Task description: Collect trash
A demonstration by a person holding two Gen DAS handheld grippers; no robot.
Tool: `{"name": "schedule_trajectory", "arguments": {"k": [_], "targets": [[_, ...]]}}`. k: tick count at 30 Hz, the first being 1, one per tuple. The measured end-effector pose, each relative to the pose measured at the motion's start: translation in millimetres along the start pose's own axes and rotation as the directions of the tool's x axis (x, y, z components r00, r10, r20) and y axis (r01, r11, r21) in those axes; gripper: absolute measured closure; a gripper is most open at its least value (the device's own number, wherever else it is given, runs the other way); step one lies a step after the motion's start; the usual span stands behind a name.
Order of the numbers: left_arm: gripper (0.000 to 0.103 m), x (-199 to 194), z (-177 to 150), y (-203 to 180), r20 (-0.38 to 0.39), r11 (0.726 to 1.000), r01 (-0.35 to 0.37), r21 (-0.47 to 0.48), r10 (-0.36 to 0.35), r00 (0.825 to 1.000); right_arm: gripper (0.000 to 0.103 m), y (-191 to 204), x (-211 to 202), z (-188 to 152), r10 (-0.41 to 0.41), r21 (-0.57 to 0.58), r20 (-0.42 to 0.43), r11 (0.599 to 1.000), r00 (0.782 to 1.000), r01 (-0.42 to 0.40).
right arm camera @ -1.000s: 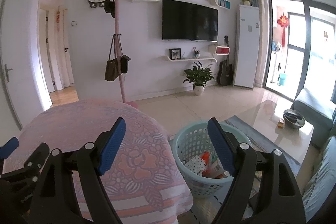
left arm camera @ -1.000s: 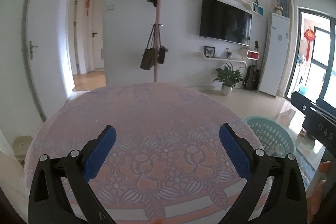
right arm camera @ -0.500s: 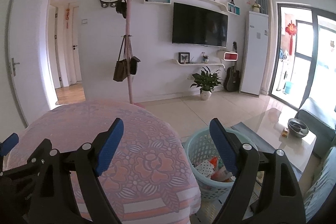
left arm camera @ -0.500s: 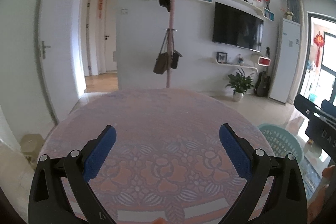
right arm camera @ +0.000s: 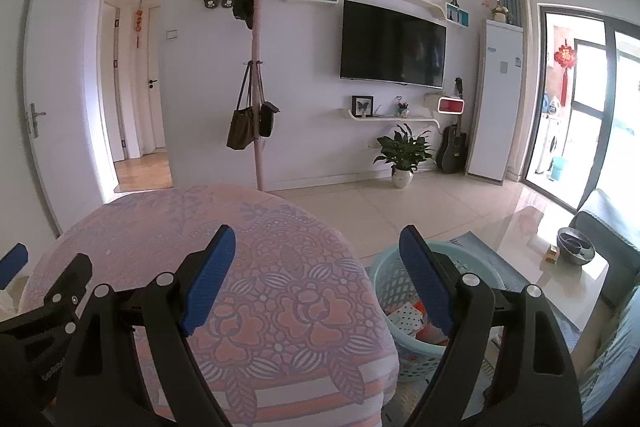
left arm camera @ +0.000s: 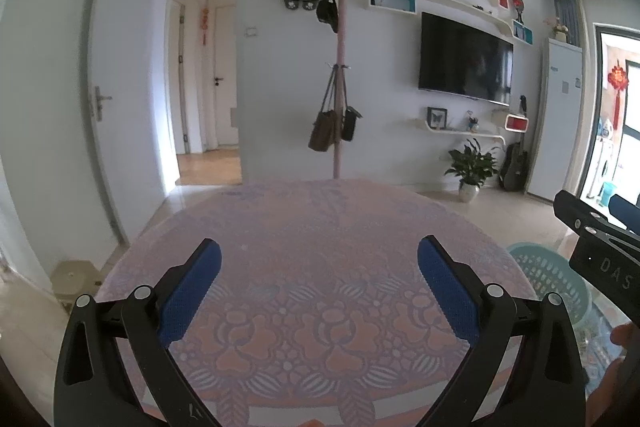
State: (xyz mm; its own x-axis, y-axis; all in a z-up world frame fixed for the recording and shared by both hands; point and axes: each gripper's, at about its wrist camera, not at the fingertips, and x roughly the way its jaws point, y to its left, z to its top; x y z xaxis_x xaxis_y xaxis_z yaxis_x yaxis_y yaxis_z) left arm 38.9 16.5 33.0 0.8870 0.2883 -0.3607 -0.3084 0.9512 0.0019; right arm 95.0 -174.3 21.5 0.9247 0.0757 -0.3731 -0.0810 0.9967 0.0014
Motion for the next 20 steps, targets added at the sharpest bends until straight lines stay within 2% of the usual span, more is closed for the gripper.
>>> {"name": "schedule_trajectory", "arguments": {"k": [10, 20], "targets": [[0.008, 16, -4, 8, -0.064, 1.000, 0.011, -0.016, -0.012, 0.998, 0.023, 5, 12, -8, 0.010, 0.006, -0.039, 1.000, 0.999, -0.010], [0.008, 33, -11, 21, -0.142, 0.993, 0.086, -0.077, -0.096, 0.985, 0.023, 8, 20, -12, 0.015, 0.008, -0.061, 1.000, 0.998, -0.015]]}}
